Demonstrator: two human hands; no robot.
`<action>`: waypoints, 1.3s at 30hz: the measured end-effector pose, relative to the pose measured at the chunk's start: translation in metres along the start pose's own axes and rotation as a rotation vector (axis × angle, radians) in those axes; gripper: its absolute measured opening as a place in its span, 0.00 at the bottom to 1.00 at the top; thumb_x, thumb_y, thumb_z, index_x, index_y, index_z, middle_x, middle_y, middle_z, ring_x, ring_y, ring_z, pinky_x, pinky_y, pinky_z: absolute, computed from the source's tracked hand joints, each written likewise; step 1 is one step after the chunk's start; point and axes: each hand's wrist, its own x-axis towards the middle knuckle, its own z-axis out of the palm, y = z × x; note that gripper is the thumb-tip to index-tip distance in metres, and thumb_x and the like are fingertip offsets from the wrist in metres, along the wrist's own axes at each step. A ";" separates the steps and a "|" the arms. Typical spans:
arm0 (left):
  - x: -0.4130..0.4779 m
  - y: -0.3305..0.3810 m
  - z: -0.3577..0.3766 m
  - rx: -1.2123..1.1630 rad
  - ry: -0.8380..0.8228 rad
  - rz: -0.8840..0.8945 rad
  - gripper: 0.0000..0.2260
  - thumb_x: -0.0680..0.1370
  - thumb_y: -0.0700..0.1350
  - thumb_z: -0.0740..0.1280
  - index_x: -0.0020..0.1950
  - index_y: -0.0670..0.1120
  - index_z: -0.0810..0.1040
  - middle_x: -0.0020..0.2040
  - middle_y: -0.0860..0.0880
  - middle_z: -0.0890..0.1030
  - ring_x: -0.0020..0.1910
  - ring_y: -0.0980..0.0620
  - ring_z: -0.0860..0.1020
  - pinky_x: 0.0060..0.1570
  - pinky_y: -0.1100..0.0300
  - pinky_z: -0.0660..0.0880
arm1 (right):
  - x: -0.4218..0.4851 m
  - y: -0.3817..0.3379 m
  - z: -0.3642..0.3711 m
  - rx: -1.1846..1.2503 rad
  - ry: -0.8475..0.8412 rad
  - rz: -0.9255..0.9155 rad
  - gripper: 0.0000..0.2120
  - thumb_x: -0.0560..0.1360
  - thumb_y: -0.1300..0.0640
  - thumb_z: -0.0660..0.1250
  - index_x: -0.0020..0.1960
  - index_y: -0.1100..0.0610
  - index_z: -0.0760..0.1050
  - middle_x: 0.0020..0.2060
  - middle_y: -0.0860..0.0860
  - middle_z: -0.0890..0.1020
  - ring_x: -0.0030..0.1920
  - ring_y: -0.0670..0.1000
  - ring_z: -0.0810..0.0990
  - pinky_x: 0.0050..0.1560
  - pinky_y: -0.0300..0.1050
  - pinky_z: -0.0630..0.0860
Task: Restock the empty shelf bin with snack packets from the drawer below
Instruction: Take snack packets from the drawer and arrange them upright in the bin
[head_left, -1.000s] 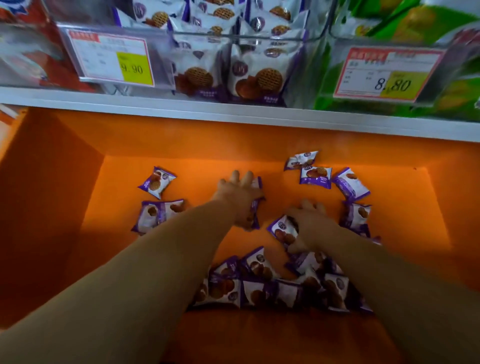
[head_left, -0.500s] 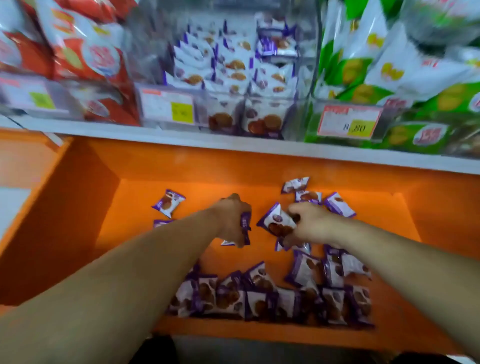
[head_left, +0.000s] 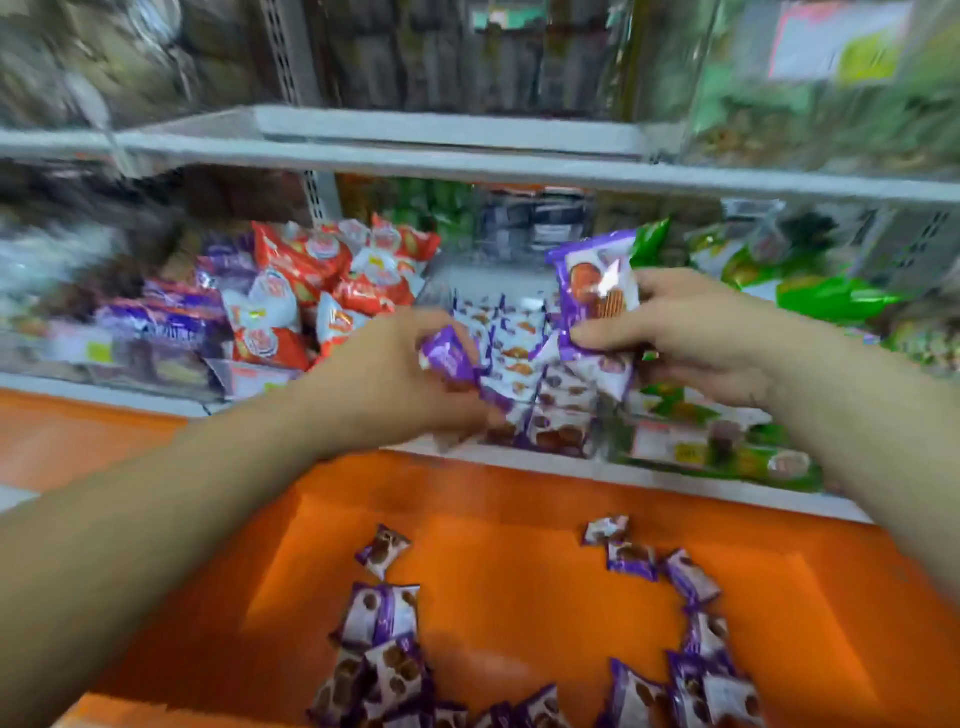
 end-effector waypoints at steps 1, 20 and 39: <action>0.016 0.003 -0.001 -0.003 0.098 -0.008 0.17 0.64 0.48 0.84 0.44 0.44 0.81 0.31 0.50 0.84 0.29 0.61 0.80 0.33 0.68 0.75 | 0.012 -0.005 0.002 0.029 0.086 -0.017 0.14 0.72 0.66 0.76 0.57 0.59 0.81 0.50 0.59 0.87 0.45 0.55 0.84 0.41 0.46 0.81; 0.119 -0.052 0.074 -0.368 0.010 -0.191 0.12 0.70 0.42 0.81 0.44 0.41 0.79 0.39 0.38 0.83 0.32 0.48 0.78 0.31 0.58 0.75 | 0.097 0.017 -0.001 -0.500 0.245 0.062 0.25 0.75 0.63 0.72 0.70 0.56 0.71 0.44 0.57 0.80 0.40 0.59 0.85 0.27 0.46 0.80; 0.120 -0.029 0.034 -0.598 0.013 -0.383 0.11 0.71 0.34 0.69 0.52 0.42 0.77 0.42 0.39 0.80 0.41 0.43 0.78 0.44 0.47 0.81 | 0.100 0.018 0.007 0.047 0.128 0.033 0.23 0.72 0.71 0.74 0.65 0.60 0.76 0.52 0.62 0.84 0.47 0.60 0.87 0.38 0.51 0.85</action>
